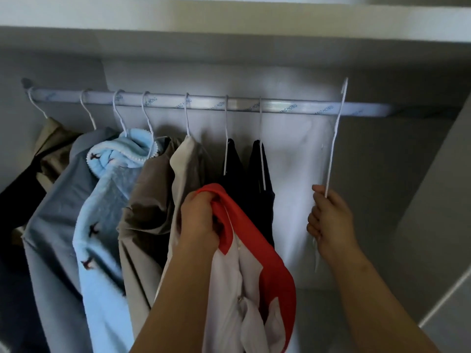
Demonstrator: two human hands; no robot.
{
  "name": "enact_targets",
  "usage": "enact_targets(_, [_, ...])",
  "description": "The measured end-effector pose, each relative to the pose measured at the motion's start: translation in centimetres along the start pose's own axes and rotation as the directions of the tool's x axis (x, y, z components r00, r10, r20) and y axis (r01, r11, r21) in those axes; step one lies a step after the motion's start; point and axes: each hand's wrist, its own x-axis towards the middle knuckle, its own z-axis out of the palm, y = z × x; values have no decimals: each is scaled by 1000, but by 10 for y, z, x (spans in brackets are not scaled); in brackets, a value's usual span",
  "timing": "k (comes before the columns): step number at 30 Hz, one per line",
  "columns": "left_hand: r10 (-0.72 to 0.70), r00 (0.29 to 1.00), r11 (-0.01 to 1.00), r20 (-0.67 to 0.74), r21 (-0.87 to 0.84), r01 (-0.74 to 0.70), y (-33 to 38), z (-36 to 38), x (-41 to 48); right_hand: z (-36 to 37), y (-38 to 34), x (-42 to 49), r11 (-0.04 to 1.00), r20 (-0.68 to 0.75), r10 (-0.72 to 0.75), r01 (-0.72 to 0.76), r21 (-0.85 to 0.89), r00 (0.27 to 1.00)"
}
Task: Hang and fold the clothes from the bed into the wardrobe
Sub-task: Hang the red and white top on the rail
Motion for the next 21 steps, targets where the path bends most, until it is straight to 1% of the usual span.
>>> enact_targets(3, [37,999,997,-17,72,-36,-5,-13,-11,-8,8,-29,1000,-18,-12,12,-2,1000])
enact_targets(6, [-20,1000,986,-15,165,22,-12,-38,-23,-19,22,-63,999,-39,2,-1,34,999])
enact_targets(10, [-134,990,956,31,267,121,-30,-77,-45,-37,49,-114,996,41,31,-34,80,999])
enact_targets(12, [-135,991,932,14,341,123,-38,-91,-57,-48,61,-138,998,83,23,-27,55,996])
enact_targets(16, [-99,991,919,-87,374,125,-39,-111,-78,-61,75,-175,999,69,-23,26,-44,997])
enact_targets(19, [-97,989,927,-109,351,130,-36,-123,-100,-69,74,-197,993,83,-72,79,-83,994])
enact_targets(21, [-96,991,929,-92,349,123,-35,-128,-115,-74,66,-209,995,91,-76,81,-60,993])
